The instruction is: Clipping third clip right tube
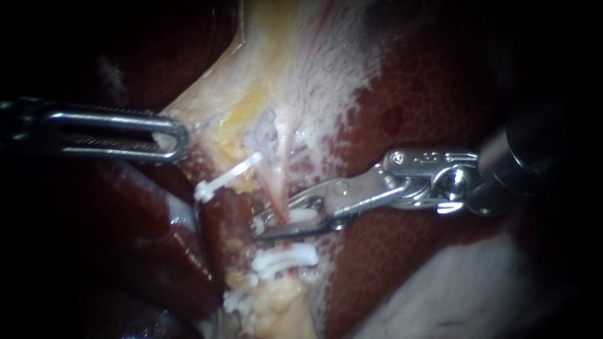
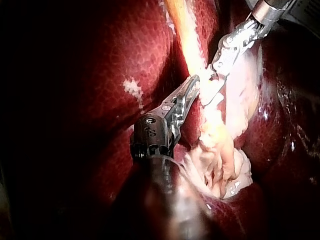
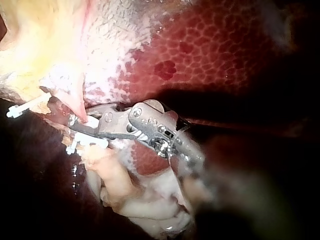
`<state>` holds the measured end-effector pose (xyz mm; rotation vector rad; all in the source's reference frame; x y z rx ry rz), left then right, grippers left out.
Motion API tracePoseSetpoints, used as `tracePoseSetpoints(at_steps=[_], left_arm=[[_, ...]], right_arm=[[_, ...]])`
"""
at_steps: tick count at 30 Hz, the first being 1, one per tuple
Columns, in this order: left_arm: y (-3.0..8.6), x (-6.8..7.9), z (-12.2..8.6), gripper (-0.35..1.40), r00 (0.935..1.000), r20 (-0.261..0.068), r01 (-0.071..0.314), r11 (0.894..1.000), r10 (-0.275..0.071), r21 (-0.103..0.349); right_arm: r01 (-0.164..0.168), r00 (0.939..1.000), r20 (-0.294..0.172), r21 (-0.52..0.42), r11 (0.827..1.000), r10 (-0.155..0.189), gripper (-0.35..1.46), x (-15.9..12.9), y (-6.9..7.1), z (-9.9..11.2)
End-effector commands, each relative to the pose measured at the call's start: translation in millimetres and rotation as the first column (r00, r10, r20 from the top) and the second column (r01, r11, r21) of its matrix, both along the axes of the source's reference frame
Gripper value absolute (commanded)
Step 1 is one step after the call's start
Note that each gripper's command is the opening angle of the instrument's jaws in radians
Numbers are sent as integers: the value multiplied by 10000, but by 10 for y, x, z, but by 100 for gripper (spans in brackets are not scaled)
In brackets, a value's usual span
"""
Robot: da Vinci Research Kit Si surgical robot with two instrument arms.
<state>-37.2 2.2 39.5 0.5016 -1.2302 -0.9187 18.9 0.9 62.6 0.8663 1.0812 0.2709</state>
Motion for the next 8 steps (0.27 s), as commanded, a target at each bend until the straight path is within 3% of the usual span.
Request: tracePoseSetpoints(at_steps=[1, 8], left_arm=[[0, 0, 0, -35, 10000, 2, -3, 10000, 3, -1], [0, 0, 1, -35, 10000, 6, -8, 10000, 8, -1]], right_arm=[[0, 10000, -1, 4, 10000, 0, -35, 0, 0, 0], [-3, 10000, 0, 4, 10000, 3, -35, 0, 0, 0]])
